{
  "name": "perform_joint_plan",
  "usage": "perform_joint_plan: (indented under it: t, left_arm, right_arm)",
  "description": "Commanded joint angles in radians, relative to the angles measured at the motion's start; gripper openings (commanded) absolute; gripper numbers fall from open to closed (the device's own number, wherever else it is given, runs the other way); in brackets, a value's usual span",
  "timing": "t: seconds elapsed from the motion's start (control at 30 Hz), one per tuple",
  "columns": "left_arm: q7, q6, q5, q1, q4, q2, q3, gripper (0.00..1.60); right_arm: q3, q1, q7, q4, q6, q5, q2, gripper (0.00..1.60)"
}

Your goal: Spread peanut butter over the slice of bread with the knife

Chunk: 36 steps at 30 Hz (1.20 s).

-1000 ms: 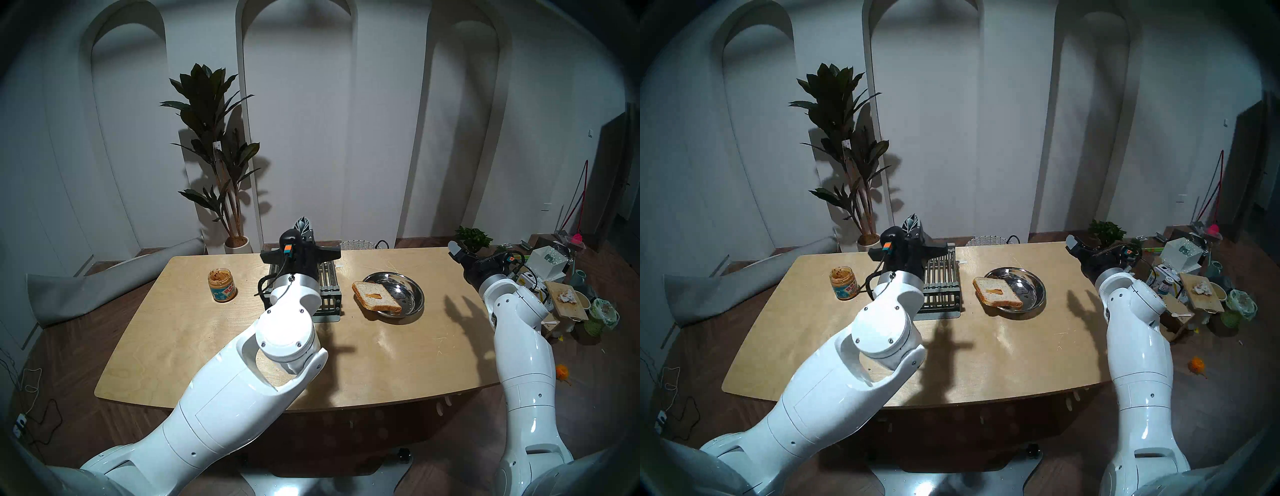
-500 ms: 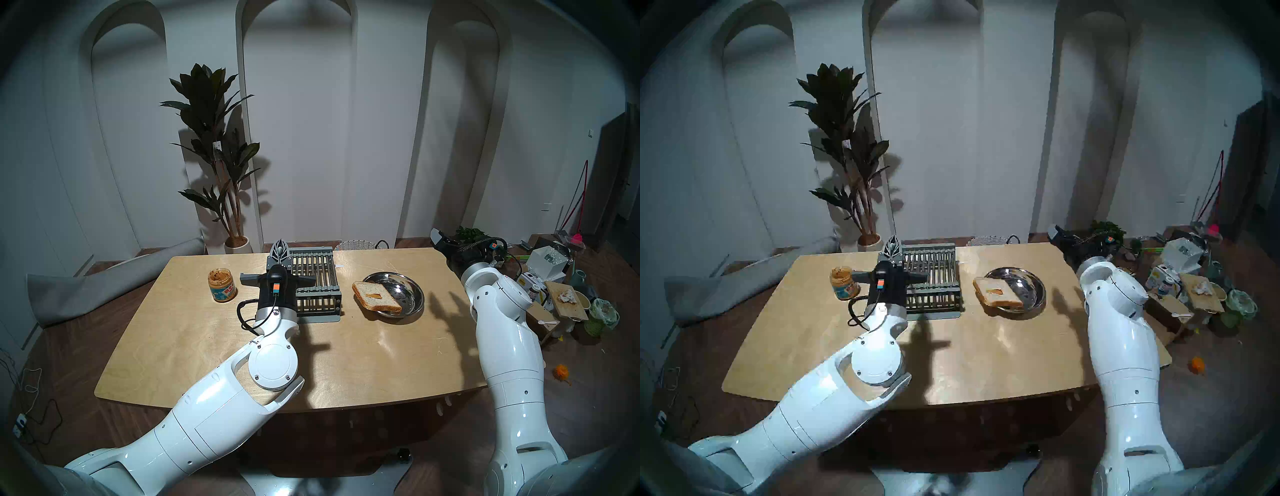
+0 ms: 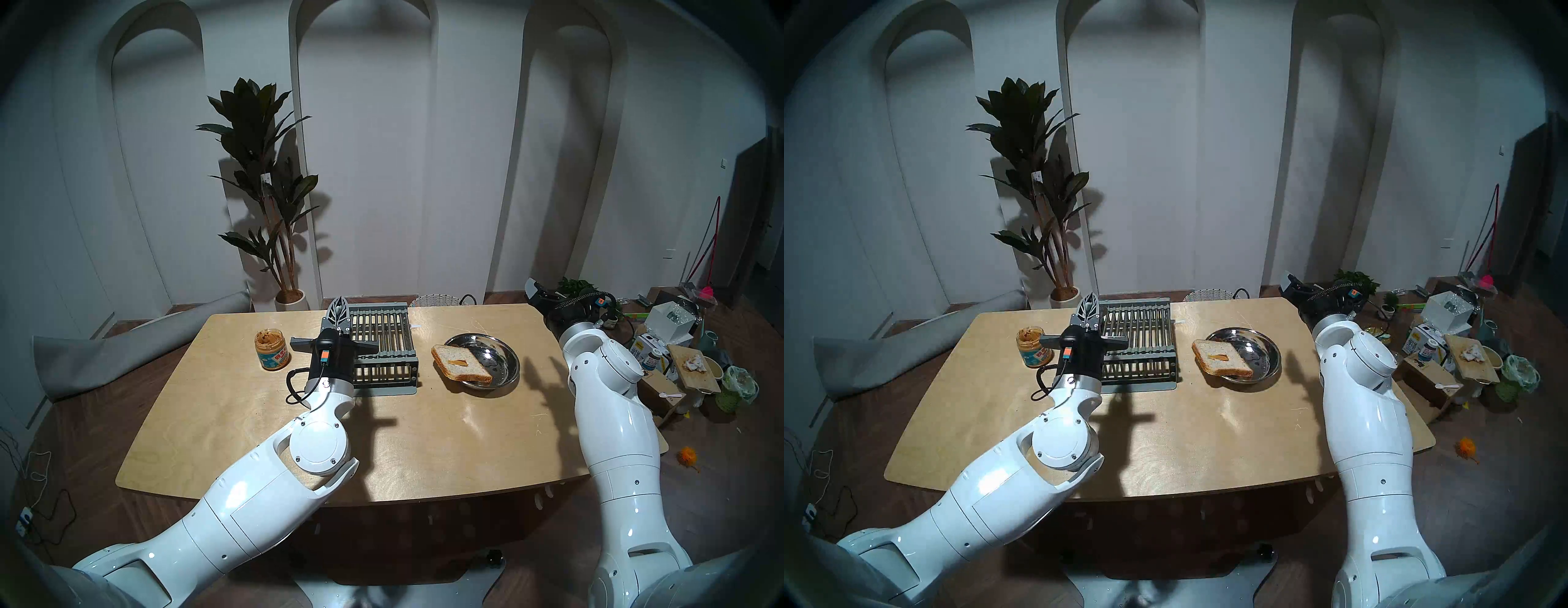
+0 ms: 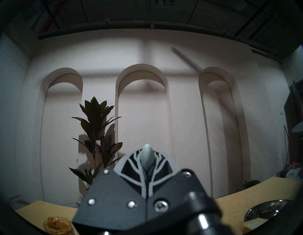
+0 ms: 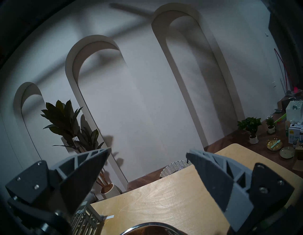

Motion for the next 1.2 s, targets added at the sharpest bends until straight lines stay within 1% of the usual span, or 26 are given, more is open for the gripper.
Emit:
perform_joint_plan:
  t: [0.0,0.07,0.23,0.3,0.33,0.63,0.8,0.93,1.17]
  left_arm:
    - [-0.009,-0.001,0.017,-0.034,0.031,-0.019,0.008,0.0]
    - [-0.007,0.003,0.036,-0.043,0.051,-0.028,0.018,0.0]
    - [-0.01,0.009,0.031,-0.058,0.091,-0.057,0.03,0.0]
    - [-0.012,0.008,0.027,-0.064,0.101,-0.06,0.031,0.0]
    - [-0.013,0.008,0.025,-0.066,0.104,-0.061,0.031,0.0]
    - [-0.007,0.021,0.03,-0.08,0.142,-0.085,0.034,0.0]
    - [0.012,0.04,0.043,-0.09,0.193,-0.115,0.04,0.0]
    - [0.015,0.037,0.046,-0.095,0.222,-0.129,0.045,0.0]
    - [0.023,0.044,0.05,-0.097,0.232,-0.142,0.047,0.0]
  right_arm:
    - [0.003,0.016,0.027,0.011,-0.048,-0.005,0.007,1.6]
    - [0.002,0.019,0.036,0.029,-0.059,-0.008,0.008,1.6]
    - [0.001,0.028,0.05,0.068,-0.079,-0.016,0.009,1.6]
    - [0.001,0.031,0.074,0.09,-0.119,-0.021,0.011,1.6]
    - [0.002,0.028,0.079,0.092,-0.125,-0.024,0.014,1.6]
    - [0.026,0.027,0.109,0.13,-0.156,-0.018,0.025,1.6]
    - [0.038,0.024,0.121,0.146,-0.167,-0.015,0.029,1.6]
    - [0.046,0.02,0.128,0.152,-0.173,-0.012,0.032,1.6]
    - [0.051,0.019,0.136,0.156,-0.176,-0.01,0.035,1.6]
